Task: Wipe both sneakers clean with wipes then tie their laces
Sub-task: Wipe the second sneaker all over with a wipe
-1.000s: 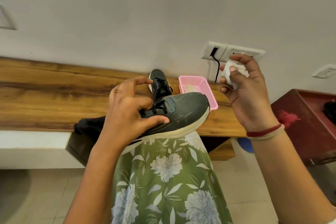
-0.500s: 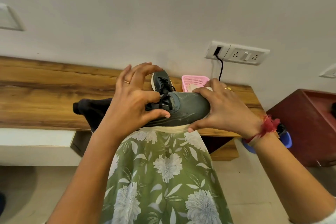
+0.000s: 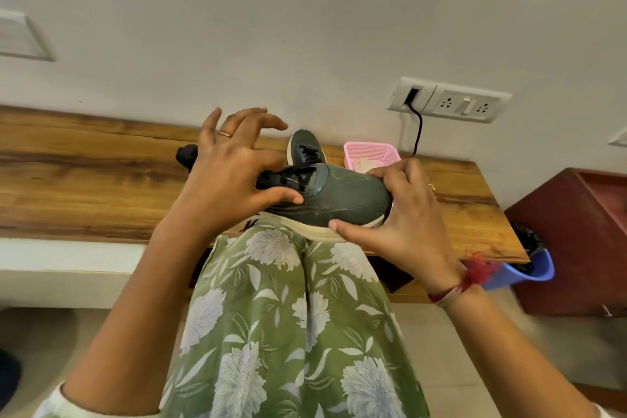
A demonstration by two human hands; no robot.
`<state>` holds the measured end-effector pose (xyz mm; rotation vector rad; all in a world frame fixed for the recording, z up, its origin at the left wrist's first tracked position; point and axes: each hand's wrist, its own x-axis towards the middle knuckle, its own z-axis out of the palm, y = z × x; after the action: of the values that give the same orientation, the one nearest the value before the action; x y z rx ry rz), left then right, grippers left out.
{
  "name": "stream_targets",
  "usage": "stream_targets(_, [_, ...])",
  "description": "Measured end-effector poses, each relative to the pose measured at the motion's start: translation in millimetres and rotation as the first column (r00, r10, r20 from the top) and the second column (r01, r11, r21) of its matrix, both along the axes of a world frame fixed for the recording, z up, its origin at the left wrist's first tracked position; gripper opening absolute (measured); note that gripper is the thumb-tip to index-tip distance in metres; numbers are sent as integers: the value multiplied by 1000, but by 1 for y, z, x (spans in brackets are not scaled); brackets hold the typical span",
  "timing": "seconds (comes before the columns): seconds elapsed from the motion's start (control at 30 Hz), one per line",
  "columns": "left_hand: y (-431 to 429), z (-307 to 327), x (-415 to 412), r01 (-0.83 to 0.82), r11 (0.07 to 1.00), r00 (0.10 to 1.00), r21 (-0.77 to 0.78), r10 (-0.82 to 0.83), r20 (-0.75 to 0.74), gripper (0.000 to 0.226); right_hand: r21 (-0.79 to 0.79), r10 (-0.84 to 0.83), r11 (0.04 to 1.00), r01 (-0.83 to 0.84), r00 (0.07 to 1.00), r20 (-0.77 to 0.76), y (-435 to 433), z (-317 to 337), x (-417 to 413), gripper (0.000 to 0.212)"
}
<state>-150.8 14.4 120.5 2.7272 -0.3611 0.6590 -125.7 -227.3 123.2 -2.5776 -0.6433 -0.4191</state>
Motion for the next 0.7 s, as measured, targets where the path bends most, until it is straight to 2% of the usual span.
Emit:
stream_targets(0.07, [4,-2,0,-10,1000,999,-6,9,-51,54,49,-12,999,10,999,37,7,-4,-4,79])
stream_targets(0.23, [16,-7,3,-61,983,980,-175,26,-195,73,88,16,996,-25,994,107,18,-1,-5,74])
stream_targets(0.4, [17,-18,-3,-98,994,939,56,111,-325,102,25,58,998,-63,983,175,27,-3,-8,66])
stream_targets(0.6, [9,-37,-12,-220,975,943,18,217,-252,75,-112,123,988,-103,974,191,37,-6,-12,61])
stream_targets(0.7, [0,-39,-18,-215,962,939,-166,157,-305,62,-138,127,985,-100,971,204,38,-6,-11,61])
